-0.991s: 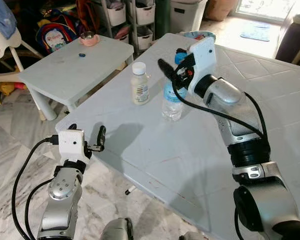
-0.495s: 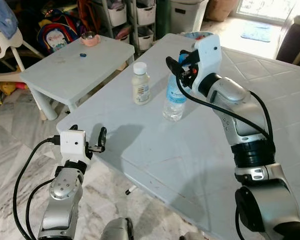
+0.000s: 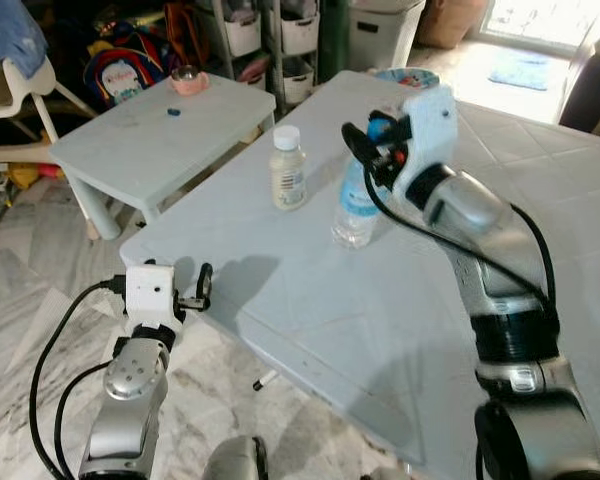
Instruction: Restocking fridge
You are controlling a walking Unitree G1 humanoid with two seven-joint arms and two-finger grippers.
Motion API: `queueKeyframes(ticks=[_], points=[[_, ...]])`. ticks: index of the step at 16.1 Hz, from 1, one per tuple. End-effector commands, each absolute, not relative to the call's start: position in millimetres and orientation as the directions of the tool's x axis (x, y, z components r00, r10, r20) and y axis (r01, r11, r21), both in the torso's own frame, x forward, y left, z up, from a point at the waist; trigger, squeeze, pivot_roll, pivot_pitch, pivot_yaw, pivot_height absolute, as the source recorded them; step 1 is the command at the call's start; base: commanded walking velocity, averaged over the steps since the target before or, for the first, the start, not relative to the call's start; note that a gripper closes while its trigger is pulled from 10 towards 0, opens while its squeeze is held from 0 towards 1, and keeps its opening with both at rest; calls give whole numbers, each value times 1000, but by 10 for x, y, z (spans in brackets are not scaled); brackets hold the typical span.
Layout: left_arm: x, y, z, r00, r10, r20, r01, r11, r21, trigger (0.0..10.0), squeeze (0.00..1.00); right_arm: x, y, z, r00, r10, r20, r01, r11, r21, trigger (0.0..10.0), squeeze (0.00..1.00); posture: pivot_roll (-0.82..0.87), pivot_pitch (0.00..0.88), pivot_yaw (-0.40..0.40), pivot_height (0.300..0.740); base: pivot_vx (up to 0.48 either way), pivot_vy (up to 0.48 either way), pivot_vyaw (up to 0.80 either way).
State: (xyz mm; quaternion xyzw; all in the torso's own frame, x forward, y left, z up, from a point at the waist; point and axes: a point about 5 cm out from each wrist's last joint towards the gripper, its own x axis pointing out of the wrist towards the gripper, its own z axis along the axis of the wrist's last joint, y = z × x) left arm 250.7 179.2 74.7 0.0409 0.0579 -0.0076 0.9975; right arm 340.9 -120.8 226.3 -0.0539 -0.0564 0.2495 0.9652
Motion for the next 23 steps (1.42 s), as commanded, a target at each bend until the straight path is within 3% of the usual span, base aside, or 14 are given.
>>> queueKeyframes(ticks=[1, 2, 3, 5, 7, 12, 15, 23], points=[[2527, 1818, 749, 992, 1, -124, 11, 996, 89, 10000, 0, 3375, -1223, 2181, 872, 486, 54, -478, 870, -123, 0, 0, -1, 16, 55, 740, 0, 0, 0], [2537, 1828, 750, 992, 23, -120, -12, 996, 91, 10000, 0, 3318, -1209, 2232, 864, 490, 116, -474, 869, -145, 3725, 0, 1, 14, 47, 740, 0, 0, 0], [2541, 1828, 747, 992, 26, -120, -15, 996, 88, 10000, 0, 3295, -1203, 2261, 862, 483, 156, -464, 874, -146, 10000, 0, 5, 10, 45, 740, 0, 0, 0], [2557, 1845, 759, 993, 34, -117, -24, 996, 85, 10000, 0, 3257, -1266, 2240, 915, 349, 203, -349, 937, -37, 10000, 0, 8, 9, 48, 740, 0, 0, 0], [2568, 1856, 761, 992, 33, -118, -22, 996, 88, 10000, 0, 3173, -1325, 2113, 940, 282, 194, -283, 959, -24, 10000, 0, 1, 11, 54, 740, 0, 0, 0], [2648, 1830, 775, 995, 30, -100, -23, 997, 74, 10000, 0, 3038, -1344, 1922, 954, 260, 151, -260, 965, -20, 10000, 0, -19, 5, 43, 740, 0, 0, 0], [2651, 1831, 778, 995, 31, -97, -24, 997, 69, 10000, 0, 3000, -1334, 2128, 926, 236, 294, -228, 972, -63, 10000, 0, -14, 5, 40, 740, 0, 434, 0], [2675, 1799, 772, 995, 17, -94, -10, 997, 72, 10000, 0, 3030, -1300, 2187, 915, 236, 328, -223, 972, -78, 10000, 0, -18, 3, 34, 740, 0, 480, 0]])
